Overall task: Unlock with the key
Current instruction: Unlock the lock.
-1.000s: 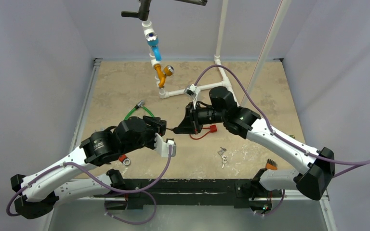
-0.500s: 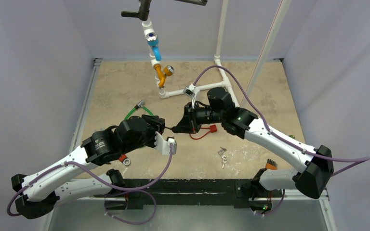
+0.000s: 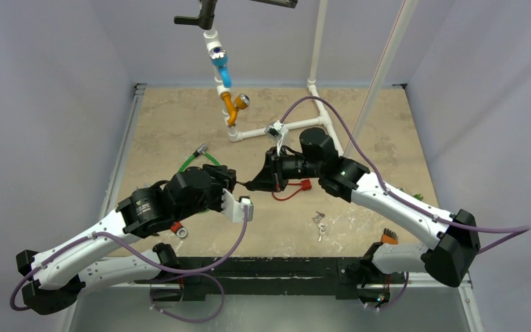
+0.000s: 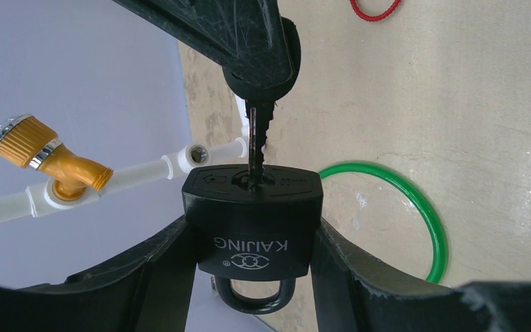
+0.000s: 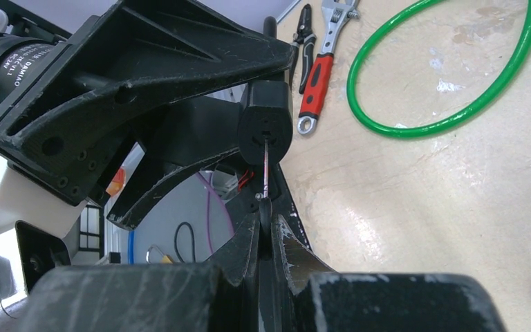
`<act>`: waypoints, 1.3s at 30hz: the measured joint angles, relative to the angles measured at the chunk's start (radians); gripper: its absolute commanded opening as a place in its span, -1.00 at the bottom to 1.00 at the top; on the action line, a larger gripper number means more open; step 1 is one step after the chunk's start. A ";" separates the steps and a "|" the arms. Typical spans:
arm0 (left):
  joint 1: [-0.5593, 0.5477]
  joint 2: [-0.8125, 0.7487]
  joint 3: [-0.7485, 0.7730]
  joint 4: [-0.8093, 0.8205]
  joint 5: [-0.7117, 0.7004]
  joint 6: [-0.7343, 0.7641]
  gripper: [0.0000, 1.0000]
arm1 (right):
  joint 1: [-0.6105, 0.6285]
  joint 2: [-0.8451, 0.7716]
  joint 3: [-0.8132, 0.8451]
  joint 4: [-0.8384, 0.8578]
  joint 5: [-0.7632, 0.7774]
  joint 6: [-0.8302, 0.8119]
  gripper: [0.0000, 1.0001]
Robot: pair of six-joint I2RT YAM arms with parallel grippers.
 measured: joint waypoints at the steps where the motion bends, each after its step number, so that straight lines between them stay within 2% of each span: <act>1: 0.000 0.000 0.000 0.002 0.000 0.002 -1.00 | 0.000 -0.001 0.000 0.003 0.000 0.000 -1.00; 39: -0.001 -0.003 0.000 0.034 0.003 0.024 -1.00 | 0.000 -0.047 -0.030 0.040 0.047 0.004 -1.00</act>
